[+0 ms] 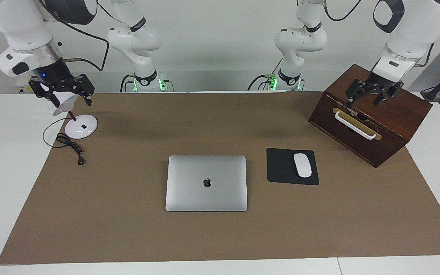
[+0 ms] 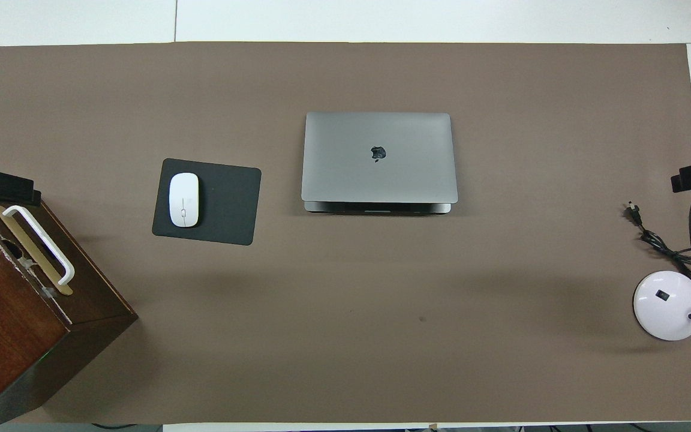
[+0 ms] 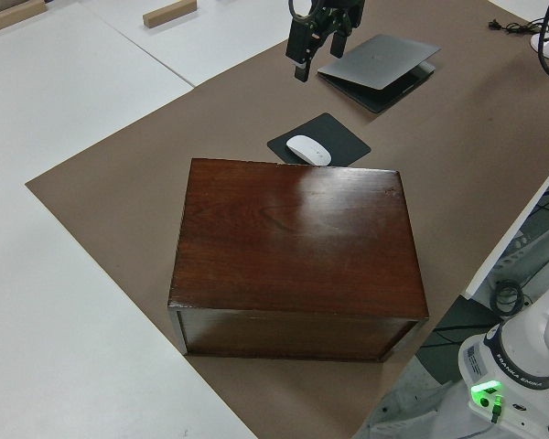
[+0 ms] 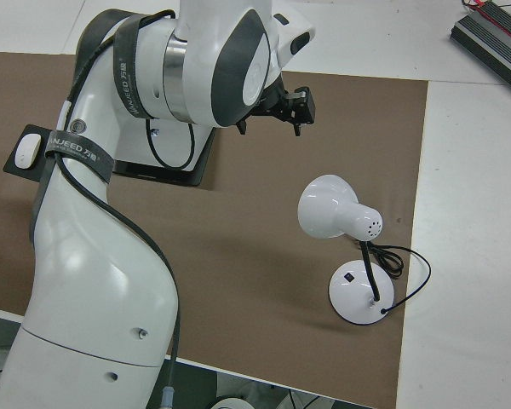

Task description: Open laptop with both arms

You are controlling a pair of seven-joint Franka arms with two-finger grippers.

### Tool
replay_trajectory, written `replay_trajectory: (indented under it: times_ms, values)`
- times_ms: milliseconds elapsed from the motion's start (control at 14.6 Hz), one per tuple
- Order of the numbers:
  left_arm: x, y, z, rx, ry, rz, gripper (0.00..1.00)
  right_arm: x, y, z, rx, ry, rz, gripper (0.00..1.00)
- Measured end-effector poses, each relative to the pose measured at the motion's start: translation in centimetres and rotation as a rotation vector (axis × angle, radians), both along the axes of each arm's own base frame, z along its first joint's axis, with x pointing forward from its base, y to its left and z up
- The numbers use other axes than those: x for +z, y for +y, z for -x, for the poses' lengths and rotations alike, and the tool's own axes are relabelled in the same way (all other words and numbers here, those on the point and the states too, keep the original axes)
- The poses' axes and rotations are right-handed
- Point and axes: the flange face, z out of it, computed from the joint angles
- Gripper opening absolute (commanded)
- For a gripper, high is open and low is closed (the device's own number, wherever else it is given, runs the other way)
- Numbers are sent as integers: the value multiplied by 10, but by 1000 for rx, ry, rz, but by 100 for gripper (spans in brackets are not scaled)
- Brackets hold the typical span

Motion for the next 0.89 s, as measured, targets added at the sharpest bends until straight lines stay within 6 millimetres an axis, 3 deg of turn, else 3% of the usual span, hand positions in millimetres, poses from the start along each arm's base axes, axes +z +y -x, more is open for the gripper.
replay_trajectory:
  times_ms: [412, 893]
  values:
    - [0, 0, 0, 0, 0, 0, 100, 9, 7, -11, -20, -104, 6, 100]
    - [0, 0, 0, 0, 0, 0, 100, 16, 62, -20, -124, -174, -41, 100]
